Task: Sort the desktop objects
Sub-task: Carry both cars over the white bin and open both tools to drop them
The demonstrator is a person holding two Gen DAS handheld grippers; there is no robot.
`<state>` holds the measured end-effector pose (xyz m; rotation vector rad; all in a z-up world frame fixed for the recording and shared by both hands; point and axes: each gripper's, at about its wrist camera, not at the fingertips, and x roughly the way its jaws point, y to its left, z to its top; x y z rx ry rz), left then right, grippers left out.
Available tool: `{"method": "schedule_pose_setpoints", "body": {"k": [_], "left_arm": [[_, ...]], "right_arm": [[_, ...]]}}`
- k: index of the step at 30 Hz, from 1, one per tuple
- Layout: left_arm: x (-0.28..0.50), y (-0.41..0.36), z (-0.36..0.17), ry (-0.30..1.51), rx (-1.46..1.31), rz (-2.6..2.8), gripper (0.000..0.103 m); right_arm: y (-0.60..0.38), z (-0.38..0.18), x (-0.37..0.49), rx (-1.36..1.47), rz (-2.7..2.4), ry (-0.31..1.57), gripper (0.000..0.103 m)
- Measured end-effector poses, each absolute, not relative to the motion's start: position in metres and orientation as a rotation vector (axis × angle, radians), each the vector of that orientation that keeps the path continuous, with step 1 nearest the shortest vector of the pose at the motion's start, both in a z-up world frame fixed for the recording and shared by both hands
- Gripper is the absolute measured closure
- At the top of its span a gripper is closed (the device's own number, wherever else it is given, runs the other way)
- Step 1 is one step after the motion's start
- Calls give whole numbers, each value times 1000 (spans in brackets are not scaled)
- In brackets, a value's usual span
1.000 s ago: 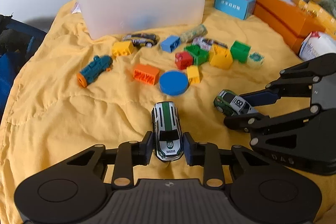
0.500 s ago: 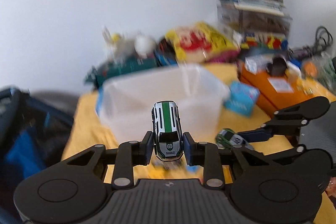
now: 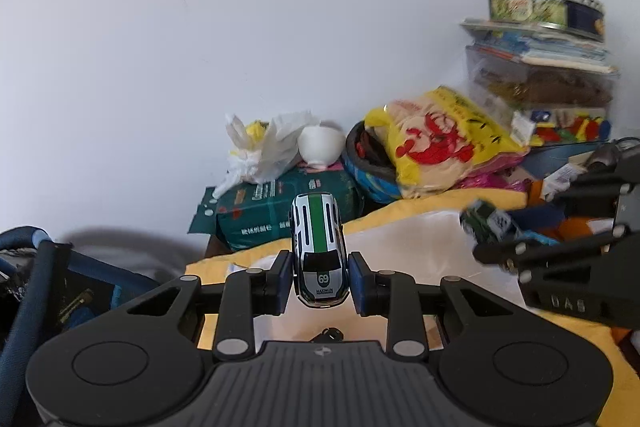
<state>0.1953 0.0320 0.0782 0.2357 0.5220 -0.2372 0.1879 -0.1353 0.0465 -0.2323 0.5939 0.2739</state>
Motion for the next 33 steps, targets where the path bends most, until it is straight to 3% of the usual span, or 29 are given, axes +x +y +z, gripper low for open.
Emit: {"method": "schedule_pose_setpoints", "body": {"k": [9,15,19,24,33], "left_arm": [[242,21,17,650,251,-208,70],[238,22,23,638,228,-194,65],[210,32,46,559,204,-213,61],[150,46,58,489,200,-263,45],[56,48,-28,708,105,-334,45]], "right_arm": [[-124,2,240,-211,209,731,70],[-117,1,235,-249,227,729,65],[-123,20,221,-255,238,665,65],[-136,37,181,-282,276,594,63],[-156,-14,102,-314,318,679,64]]}}
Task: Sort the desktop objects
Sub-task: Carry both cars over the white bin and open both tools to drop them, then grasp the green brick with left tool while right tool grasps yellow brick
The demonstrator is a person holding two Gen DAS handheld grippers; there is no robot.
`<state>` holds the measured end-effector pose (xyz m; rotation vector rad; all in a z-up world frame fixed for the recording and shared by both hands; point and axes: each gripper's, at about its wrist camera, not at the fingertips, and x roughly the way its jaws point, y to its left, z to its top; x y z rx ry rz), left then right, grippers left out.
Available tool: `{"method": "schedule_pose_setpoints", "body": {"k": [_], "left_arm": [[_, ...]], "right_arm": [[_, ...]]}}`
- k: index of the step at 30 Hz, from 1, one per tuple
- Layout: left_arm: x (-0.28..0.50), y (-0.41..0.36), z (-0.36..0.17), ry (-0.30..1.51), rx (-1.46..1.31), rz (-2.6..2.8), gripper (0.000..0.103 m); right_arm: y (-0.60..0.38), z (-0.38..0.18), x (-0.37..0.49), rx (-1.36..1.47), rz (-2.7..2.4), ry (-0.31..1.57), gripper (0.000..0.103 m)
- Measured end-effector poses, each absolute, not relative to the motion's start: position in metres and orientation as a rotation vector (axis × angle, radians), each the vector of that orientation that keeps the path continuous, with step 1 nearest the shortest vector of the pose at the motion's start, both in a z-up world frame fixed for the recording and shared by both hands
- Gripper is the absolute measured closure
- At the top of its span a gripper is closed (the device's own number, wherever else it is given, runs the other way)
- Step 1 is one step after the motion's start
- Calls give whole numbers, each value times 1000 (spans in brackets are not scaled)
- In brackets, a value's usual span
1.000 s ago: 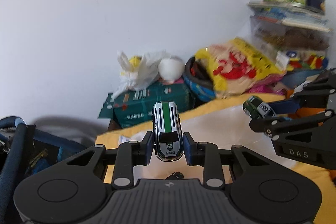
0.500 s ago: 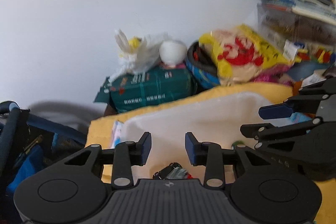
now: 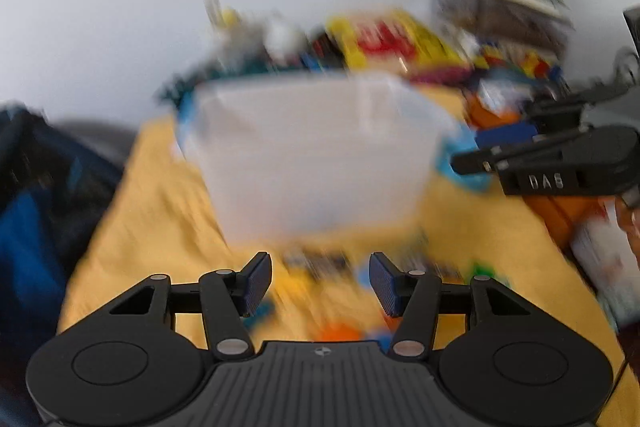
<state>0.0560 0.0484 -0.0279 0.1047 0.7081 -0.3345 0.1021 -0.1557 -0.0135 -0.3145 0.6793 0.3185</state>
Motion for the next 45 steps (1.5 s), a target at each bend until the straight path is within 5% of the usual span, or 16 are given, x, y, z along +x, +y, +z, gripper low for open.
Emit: {"method": "schedule_pose_setpoints", "body": {"k": [10,24,27,34,39,42,45], "left_arm": [[7,23,-79,846,154,-439,45],[-1,19,-82,831,172,-429,45],[2,17,-81,815,185,-447,45],[38,-16,-82,734,366,-523,46],[65,-63,-99,672,614,-542,52],[85,-81,-117,720,718,-537,70],[93,-82,-124,746,717,-565,72]], "right_arm": [[-162,-85,42,-214,355,861,65],[-130,-122,71,-517,364,821,65],[-136,-125,74,-513,377,838,78],[-159,-99,47,-434,404,900,77],[-171,-96,25,-376,402,948,77],[-174,-99,17,-356,385,961,77],[-176,-101,13,-344,366,972,77]]}}
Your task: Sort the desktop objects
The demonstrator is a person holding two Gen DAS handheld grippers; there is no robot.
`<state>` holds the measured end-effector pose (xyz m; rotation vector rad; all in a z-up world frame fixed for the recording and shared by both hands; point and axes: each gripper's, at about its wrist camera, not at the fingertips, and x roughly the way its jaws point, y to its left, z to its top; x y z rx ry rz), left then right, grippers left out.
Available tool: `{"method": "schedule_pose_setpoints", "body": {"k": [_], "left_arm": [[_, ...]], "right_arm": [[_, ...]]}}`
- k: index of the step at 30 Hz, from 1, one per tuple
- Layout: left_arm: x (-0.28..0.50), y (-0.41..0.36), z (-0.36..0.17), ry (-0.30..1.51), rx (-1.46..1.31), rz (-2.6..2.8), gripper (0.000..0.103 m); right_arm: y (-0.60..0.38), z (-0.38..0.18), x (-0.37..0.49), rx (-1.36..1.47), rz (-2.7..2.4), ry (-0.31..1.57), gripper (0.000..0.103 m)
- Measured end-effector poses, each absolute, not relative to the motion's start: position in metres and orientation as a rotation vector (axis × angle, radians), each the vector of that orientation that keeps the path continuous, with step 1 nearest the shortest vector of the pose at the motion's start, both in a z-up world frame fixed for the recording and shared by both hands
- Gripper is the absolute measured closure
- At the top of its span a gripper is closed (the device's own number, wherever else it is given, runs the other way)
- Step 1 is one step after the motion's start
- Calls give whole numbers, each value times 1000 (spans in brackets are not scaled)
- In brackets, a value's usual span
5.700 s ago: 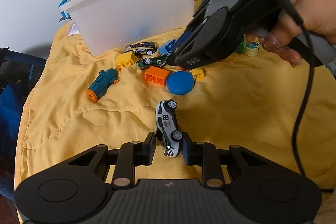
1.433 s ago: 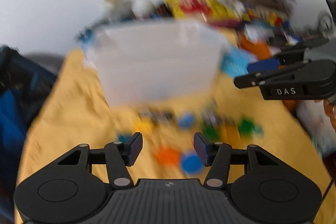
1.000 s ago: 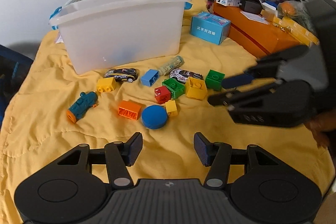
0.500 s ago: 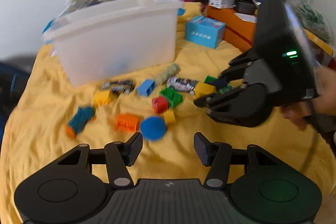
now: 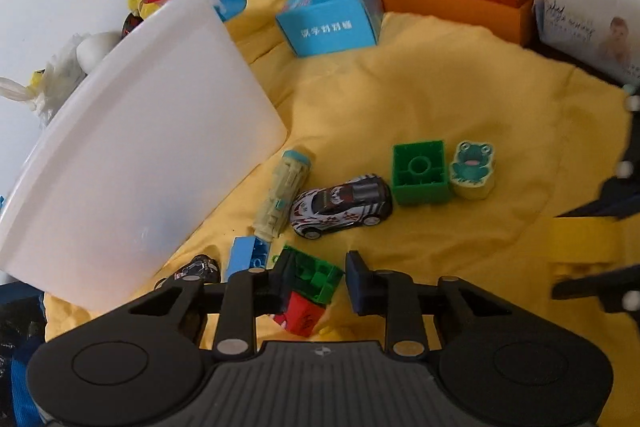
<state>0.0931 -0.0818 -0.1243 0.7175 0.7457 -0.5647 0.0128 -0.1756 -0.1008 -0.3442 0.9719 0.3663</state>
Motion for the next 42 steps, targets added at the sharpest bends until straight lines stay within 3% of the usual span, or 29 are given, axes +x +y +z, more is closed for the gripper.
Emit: {"method": "schedule_pose_setpoints", "body": {"k": [9,10,18,21,26,27,29,30,42], "left_arm": [[95,-61,-123,775,629,-556,72],[99,-57,-121,778,591,-548,77],[47,19,-67,766,136,-585,77],[26,46,-83,831,-75,-613,77],[7,58,-112,896,-156,-545,76],[5,62,-113,905,-165,-516,76],[3,73,-114,915,-168,-432,64],[2,80,-113,912,-177,-392,63],[-26,62,-81,766,216,-400,60]], "right_arm": [[-169,-103,13,-344,387,962,77],[-168,-103,13,-343,391,960,77],[-166,-99,9,-307,407,951,77],[-165,-105,15,-235,446,988,77],[-147,-109,25,-121,555,1039,77],[-143,-111,27,-103,570,1053,75],[-140,-113,31,-64,582,1068,66],[-140,-113,32,-50,586,1070,64],[-154,-101,35,-214,463,964,62]]}}
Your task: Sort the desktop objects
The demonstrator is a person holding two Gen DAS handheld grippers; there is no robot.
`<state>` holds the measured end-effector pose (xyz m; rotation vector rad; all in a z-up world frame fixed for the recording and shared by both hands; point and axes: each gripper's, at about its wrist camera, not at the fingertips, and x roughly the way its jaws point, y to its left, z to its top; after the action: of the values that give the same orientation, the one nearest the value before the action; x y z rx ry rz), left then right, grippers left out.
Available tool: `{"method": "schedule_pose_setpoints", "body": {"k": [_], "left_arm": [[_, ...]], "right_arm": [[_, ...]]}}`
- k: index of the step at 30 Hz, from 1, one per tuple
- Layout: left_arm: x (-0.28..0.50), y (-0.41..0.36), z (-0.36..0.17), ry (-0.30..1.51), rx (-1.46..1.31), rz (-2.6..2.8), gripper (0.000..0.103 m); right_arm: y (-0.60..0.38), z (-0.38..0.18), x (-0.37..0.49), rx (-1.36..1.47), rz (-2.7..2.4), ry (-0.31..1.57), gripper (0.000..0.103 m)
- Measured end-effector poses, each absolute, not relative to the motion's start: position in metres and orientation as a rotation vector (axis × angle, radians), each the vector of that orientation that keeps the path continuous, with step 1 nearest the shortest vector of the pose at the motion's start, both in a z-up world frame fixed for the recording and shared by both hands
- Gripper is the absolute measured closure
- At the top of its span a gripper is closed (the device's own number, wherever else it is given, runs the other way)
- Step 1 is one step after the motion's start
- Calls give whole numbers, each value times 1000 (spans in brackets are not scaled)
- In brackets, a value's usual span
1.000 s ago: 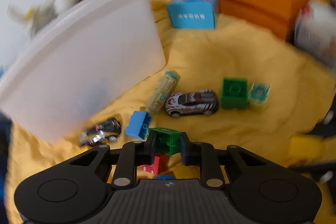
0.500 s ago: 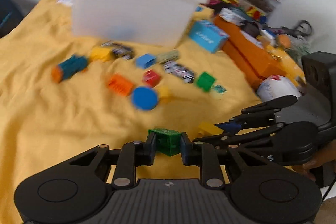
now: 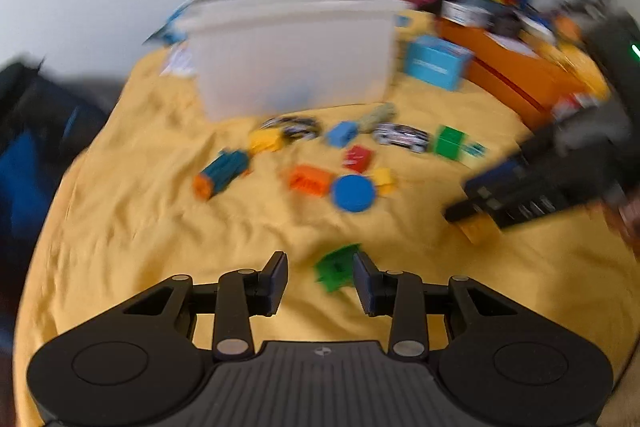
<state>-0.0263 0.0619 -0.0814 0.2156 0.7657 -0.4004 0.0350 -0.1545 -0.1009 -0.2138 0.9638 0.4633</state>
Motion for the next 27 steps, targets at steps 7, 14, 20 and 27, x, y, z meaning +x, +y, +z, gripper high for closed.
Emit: {"method": "schedule_pose_setpoints", "body": {"k": [7,14,20,27], "left_arm": [[-22,37,-86,721,537,-529,57],[-2,33,-106,807,604,-622,59],[-6,30,-109,829,524,-556,76],[-7,28,-83,818,268,-382,75]], "right_arm": [[-148,-87,14,-357,532,915,56],[-154,-95,12,-322,471,952,50],[-157,-102,19,-269,370,1003,51],[-152,-103,14,-230,482,942,64]]}}
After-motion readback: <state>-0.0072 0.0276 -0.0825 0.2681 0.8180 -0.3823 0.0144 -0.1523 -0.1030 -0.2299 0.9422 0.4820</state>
